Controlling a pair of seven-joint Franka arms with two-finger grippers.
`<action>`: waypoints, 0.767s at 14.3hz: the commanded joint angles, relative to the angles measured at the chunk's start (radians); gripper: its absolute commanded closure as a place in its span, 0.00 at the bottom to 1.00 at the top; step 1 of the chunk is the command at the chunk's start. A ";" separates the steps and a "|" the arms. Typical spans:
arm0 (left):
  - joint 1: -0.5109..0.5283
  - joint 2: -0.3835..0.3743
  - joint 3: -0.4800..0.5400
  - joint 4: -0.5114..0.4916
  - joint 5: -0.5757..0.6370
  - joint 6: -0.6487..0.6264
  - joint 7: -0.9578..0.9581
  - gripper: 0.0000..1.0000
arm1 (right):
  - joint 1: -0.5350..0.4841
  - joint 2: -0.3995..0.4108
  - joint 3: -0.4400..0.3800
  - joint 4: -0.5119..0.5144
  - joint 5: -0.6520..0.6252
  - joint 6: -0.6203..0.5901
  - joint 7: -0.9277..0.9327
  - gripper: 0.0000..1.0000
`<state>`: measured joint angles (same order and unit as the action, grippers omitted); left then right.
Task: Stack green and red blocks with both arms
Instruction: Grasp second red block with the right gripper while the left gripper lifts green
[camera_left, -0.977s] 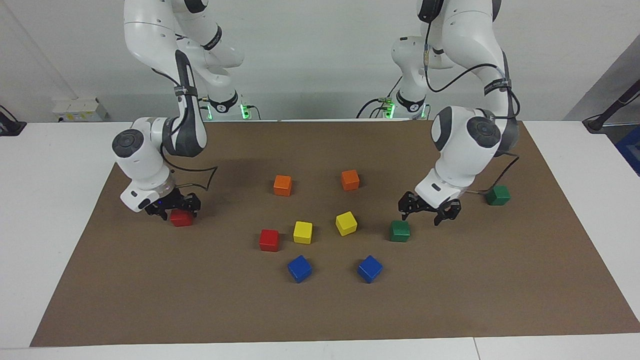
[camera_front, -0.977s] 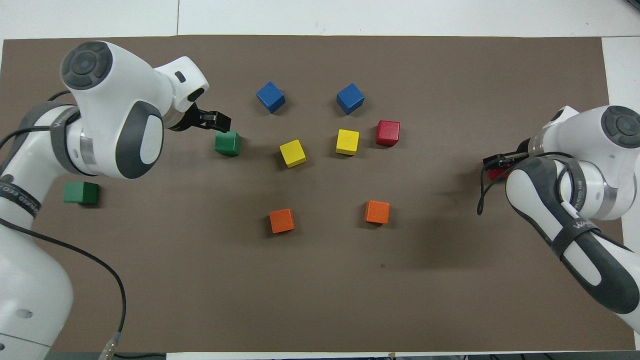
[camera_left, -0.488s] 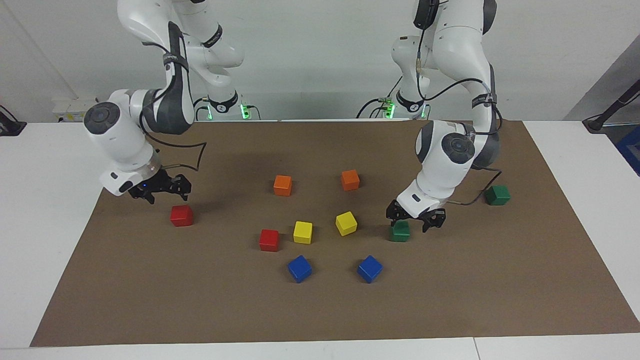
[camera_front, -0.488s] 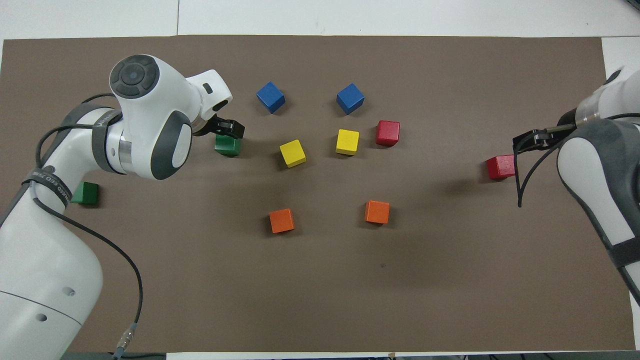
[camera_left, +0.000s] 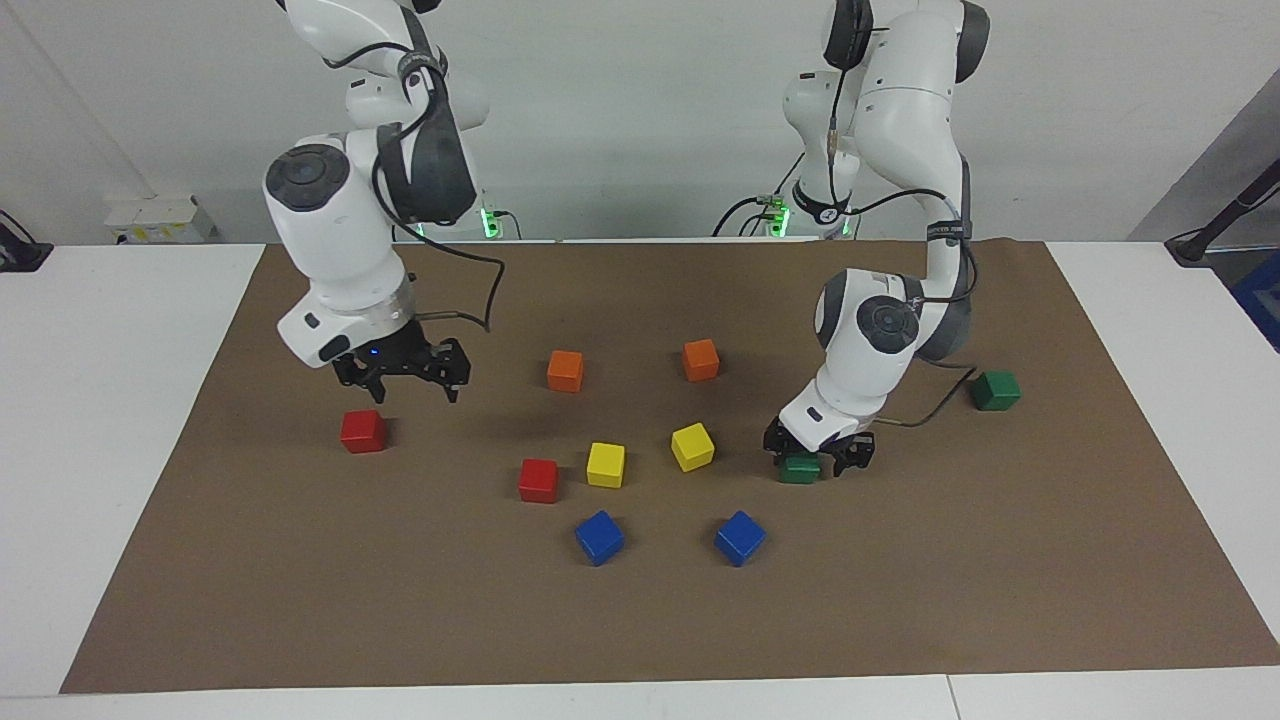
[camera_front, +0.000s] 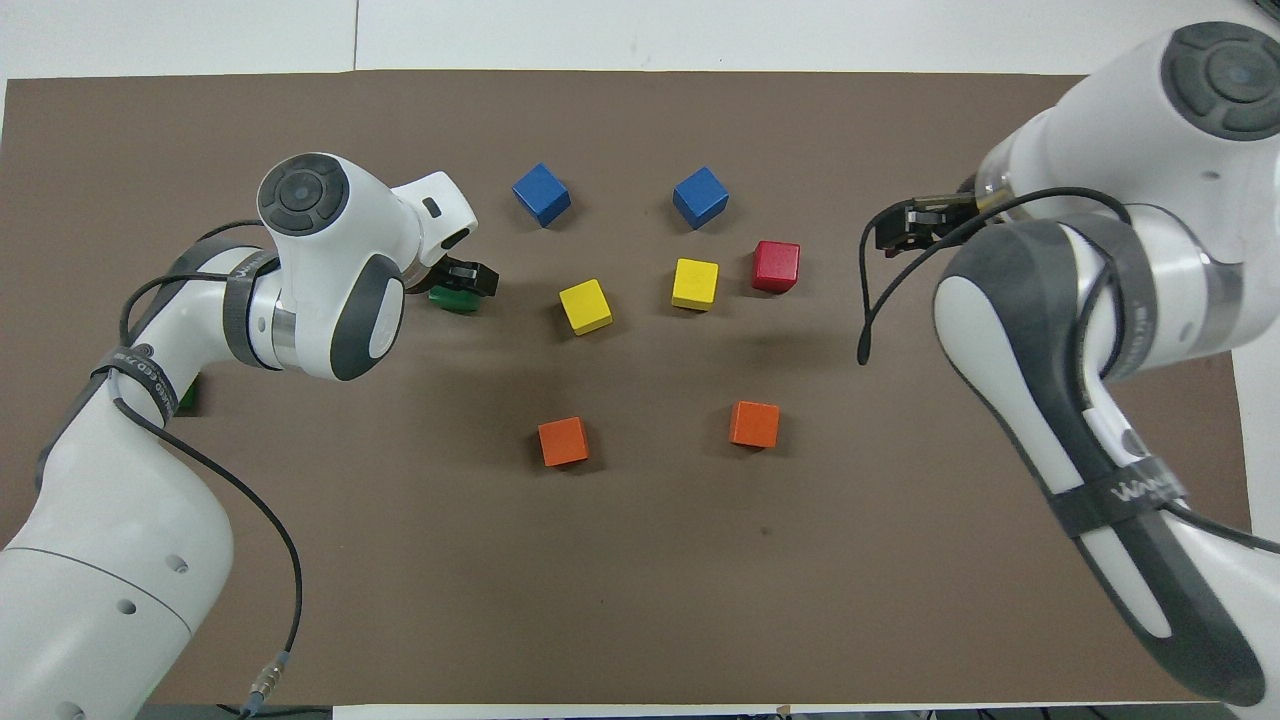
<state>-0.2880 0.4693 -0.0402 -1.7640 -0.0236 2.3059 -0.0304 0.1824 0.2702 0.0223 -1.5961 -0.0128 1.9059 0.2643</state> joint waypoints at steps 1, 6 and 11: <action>-0.023 -0.018 0.016 -0.040 0.021 0.058 -0.061 0.38 | 0.055 0.121 0.002 0.136 -0.024 -0.013 0.126 0.05; -0.023 -0.020 0.017 -0.029 0.021 0.037 -0.065 1.00 | 0.095 0.227 0.004 0.189 -0.024 0.054 0.214 0.05; 0.039 -0.096 0.019 0.038 0.016 -0.129 -0.068 1.00 | 0.106 0.271 0.004 0.180 -0.007 0.183 0.259 0.04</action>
<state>-0.2892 0.4489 -0.0230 -1.7312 -0.0229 2.2657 -0.0890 0.2837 0.5107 0.0229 -1.4406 -0.0224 2.0616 0.4872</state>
